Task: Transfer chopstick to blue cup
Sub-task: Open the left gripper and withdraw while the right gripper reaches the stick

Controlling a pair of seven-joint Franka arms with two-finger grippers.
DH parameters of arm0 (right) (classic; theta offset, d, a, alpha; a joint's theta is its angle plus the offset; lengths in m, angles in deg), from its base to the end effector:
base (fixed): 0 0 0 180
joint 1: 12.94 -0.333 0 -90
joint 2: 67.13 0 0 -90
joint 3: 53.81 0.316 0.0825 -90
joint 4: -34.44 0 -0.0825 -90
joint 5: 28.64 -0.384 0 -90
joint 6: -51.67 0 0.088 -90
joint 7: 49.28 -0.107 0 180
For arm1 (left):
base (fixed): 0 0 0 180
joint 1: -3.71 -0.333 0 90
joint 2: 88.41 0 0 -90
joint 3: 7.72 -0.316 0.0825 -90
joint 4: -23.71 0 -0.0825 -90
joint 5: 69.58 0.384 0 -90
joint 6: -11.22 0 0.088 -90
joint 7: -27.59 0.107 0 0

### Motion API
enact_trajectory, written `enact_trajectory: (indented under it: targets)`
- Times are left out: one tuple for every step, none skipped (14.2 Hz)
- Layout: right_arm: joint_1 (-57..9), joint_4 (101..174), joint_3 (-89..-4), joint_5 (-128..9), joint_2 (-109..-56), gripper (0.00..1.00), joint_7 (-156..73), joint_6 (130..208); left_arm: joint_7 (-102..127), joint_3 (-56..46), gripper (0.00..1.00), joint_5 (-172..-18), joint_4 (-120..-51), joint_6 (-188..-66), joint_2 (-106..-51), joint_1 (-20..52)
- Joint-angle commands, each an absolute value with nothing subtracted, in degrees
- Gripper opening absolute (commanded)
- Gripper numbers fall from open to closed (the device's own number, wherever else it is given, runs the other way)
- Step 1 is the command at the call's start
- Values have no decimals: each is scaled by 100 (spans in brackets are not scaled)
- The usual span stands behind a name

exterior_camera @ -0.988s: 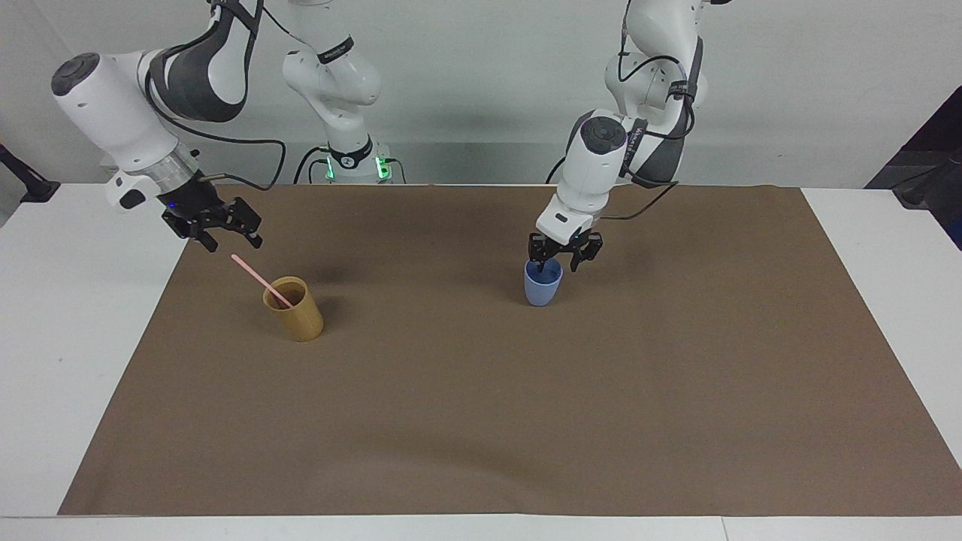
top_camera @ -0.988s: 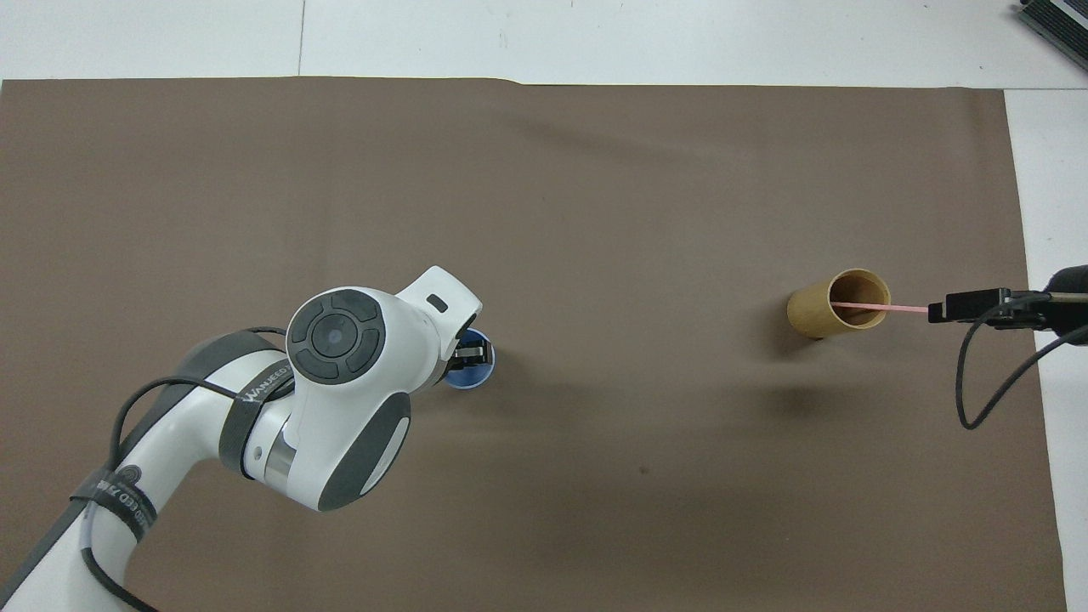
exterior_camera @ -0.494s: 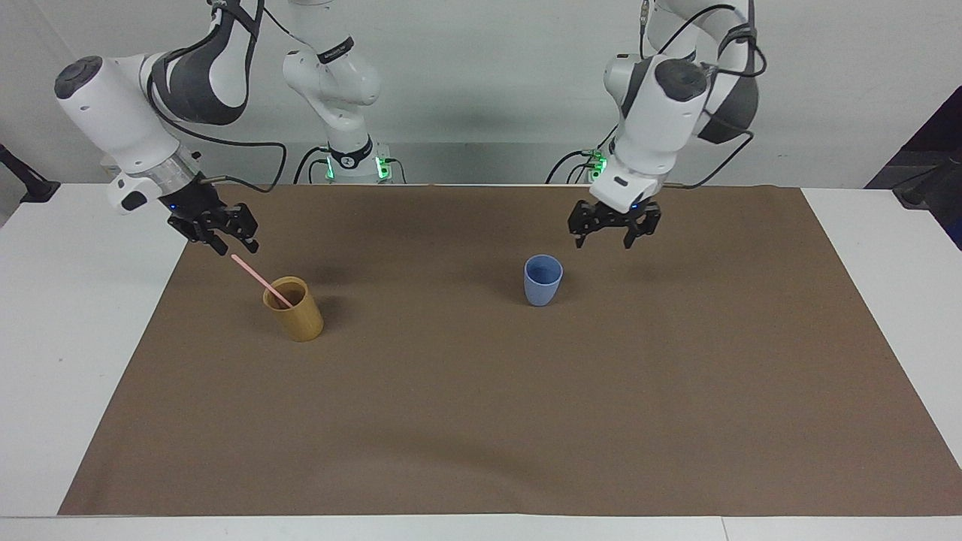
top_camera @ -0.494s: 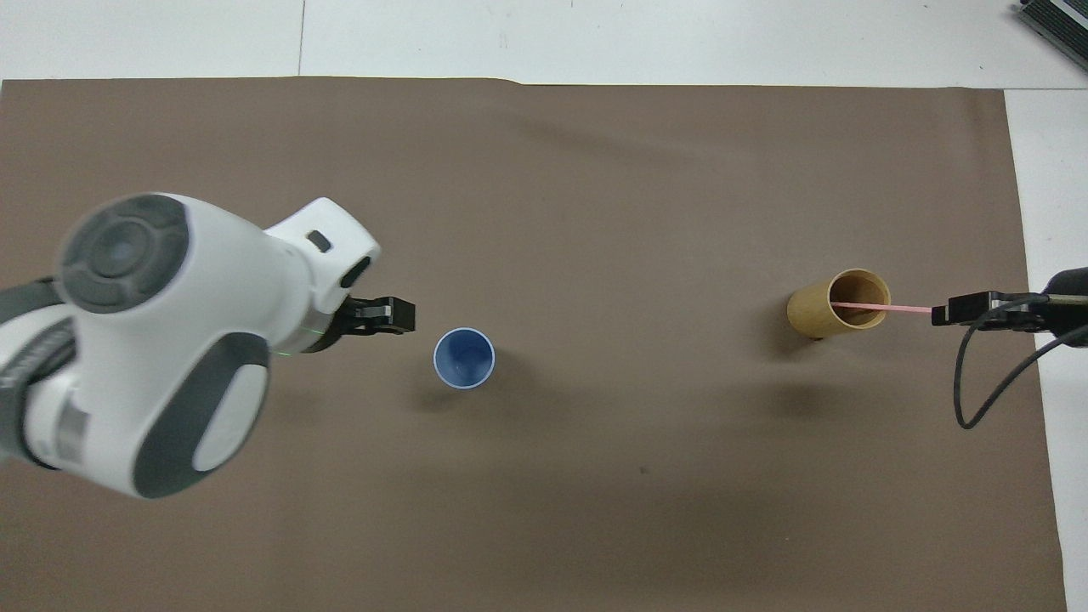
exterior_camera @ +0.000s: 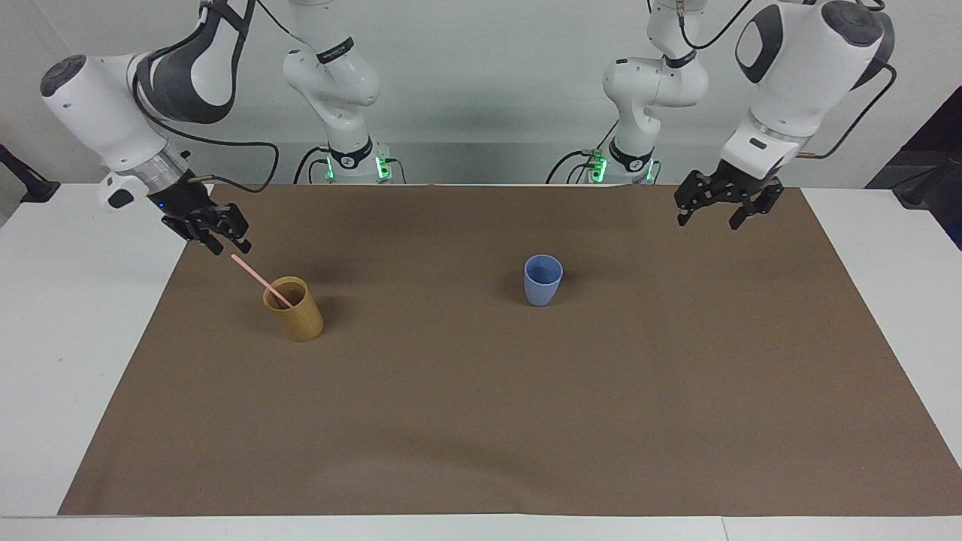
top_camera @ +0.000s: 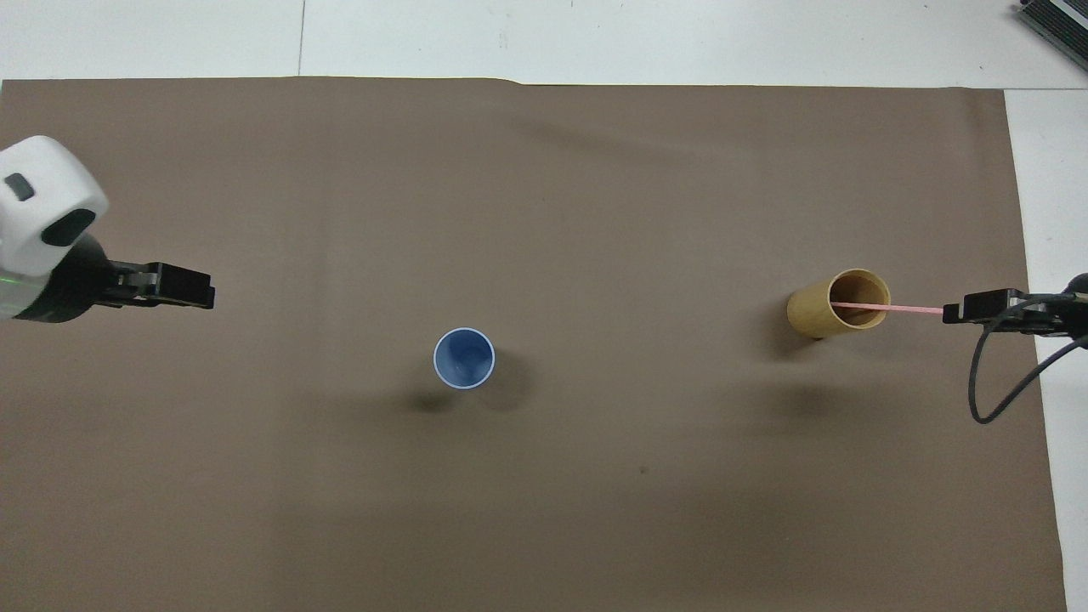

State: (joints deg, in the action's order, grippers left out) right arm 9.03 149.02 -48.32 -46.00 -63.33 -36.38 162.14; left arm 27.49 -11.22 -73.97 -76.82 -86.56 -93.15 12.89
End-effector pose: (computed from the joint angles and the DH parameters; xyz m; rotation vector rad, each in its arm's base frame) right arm 0.5223 -0.1320 0.4899 -2.8603 0.2439 -0.0941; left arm 0.5350 -0.0592 0.5944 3.0555 -0.1352 0.0465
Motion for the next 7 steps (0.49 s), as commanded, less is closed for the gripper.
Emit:
enact_trajectory:
  targets:
    - [1009, 15063, -4766, -4894, -6221, 63, -3759, 16320, 2926, -1044, 100, -7398, -7377, -8397, -9351, 987]
    - [1009, 15063, -4766, -4894, -6221, 62, -3776, 16320, 2908, -1053, 100, -7372, -7350, -8379, -9351, 969]
    - [1009, 15072, -4766, -4912, -6221, 60, -3794, 16320, 2908, -1044, 100, -7180, -7341, -8379, -9351, 986]
    - [1009, 15081, -4766, -4921, -6247, 60, -3794, 16320, 2908, -1010, 100, -6978, -7332, -8318, -9351, 1021]
    - [1009, 15133, -4766, -4921, -6256, 60, -3794, 16337, 2908, -992, 100, -6898, -7297, -8291, -9351, 1039]
    - [1018, 15151, -4766, -4921, -6256, 60, -3794, 16338, 2908, -974, 100, -6897, -7236, -8282, -9342, 1047]
    - [1018, 15151, -4766, -4929, -6256, 60, -3794, 16338, 2899, -983, 100, -6897, -7244, -8282, -9342, 1056]
